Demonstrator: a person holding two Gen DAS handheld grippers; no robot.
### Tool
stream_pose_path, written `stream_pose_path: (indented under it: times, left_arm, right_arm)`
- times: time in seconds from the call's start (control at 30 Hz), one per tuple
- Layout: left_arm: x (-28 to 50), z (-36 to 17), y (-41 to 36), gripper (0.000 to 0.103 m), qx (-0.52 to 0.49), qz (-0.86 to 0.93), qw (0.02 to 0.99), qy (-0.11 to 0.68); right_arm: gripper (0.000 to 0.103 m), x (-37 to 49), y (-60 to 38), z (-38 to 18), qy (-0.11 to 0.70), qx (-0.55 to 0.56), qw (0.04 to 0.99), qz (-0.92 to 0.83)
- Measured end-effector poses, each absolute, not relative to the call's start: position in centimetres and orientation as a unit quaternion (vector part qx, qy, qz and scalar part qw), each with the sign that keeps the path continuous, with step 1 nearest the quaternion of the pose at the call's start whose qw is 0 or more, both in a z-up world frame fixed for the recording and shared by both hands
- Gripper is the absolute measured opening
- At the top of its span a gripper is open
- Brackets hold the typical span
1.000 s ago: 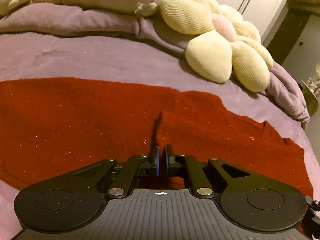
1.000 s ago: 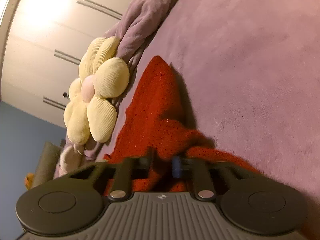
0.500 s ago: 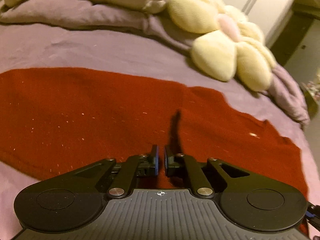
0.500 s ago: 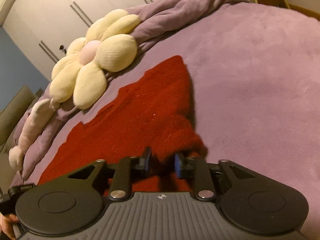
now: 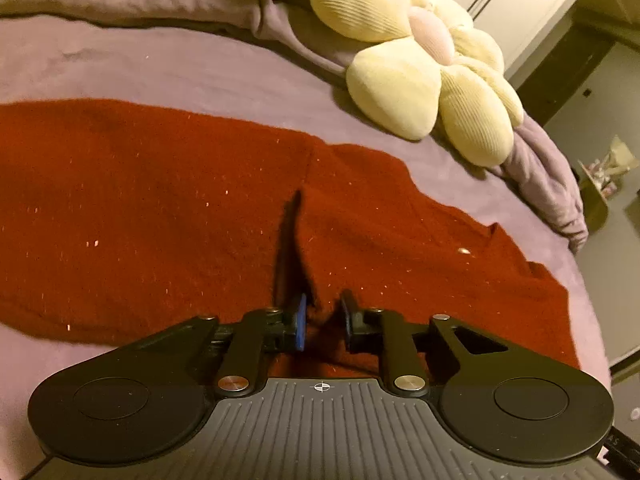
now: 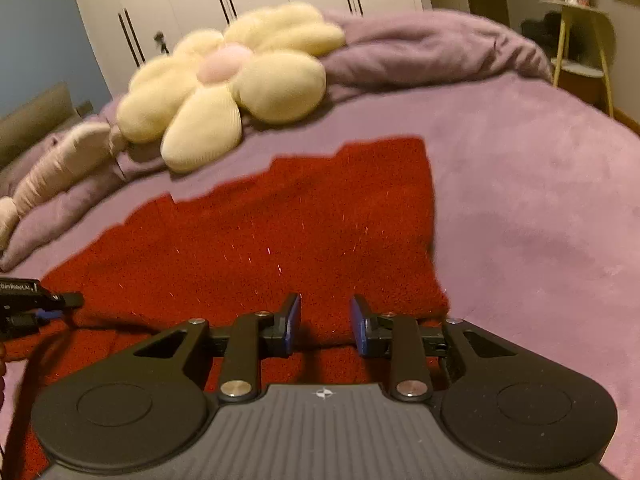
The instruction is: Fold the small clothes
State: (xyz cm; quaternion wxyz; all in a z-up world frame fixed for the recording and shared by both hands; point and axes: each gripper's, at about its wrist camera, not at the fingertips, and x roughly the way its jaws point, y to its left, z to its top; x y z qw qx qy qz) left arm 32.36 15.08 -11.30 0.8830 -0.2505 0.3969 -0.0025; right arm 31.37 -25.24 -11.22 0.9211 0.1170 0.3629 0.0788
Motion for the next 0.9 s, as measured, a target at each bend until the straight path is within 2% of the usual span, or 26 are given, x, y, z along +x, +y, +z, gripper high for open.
stream_pose_path:
  times: [0.17,0.3,0.33,0.47,0.53,0.63,0.73,0.8,0.87,0.9]
  left_arm:
    - [32.1,-9.4,15.0,0.016,-0.211,0.005,0.911,0.355]
    - [32.4,-11.2,14.7,0.018,-0.187,0.019,0.902,0.388]
    - [32.3,-11.7,14.6,0.028,-0.18,0.023,0.901,0.394]
    - [30.2,-11.9,16.7,0.053,-0.241,0.031,0.892,0.381]
    - [28.5,-11.5,18.3,0.082,-0.283,0.037,0.886,0.366]
    - [24.8,-11.0,21.8,0.096,-0.319,0.07,0.884,0.333]
    - [21.0,-11.2,26.7,0.097,-0.353,0.118,0.874,0.312]
    - [18.7,-11.8,30.6,0.097,-0.383,0.17,0.858,0.297]
    - [16.1,-12.8,34.7,0.09,-0.439,0.21,0.834,0.261]
    - [15.2,-13.2,36.1,0.08,-0.462,0.215,0.825,0.244]
  right_arm:
    - [0.025,31.2,-23.7,-10.4,0.345,0.111,0.927,0.098]
    - [0.026,31.7,-22.5,-11.8,0.369,0.083,0.921,0.093]
    - [0.026,31.9,-22.3,-12.3,0.374,0.08,0.919,0.095]
    - [0.028,32.1,-22.1,-12.8,0.376,0.065,0.918,0.104]
    - [0.031,32.4,-22.2,-12.7,0.381,0.064,0.916,0.111]
    - [0.038,32.4,-21.9,-12.8,0.379,0.05,0.916,0.123]
    - [0.04,31.5,-21.2,-12.1,0.373,0.04,0.922,0.102]
    - [0.051,29.9,-20.9,-11.2,0.362,0.05,0.926,0.099]
    - [0.052,27.9,-20.9,-10.7,0.356,0.068,0.926,0.105]
    - [0.052,26.8,-20.9,-10.6,0.358,0.076,0.924,0.107]
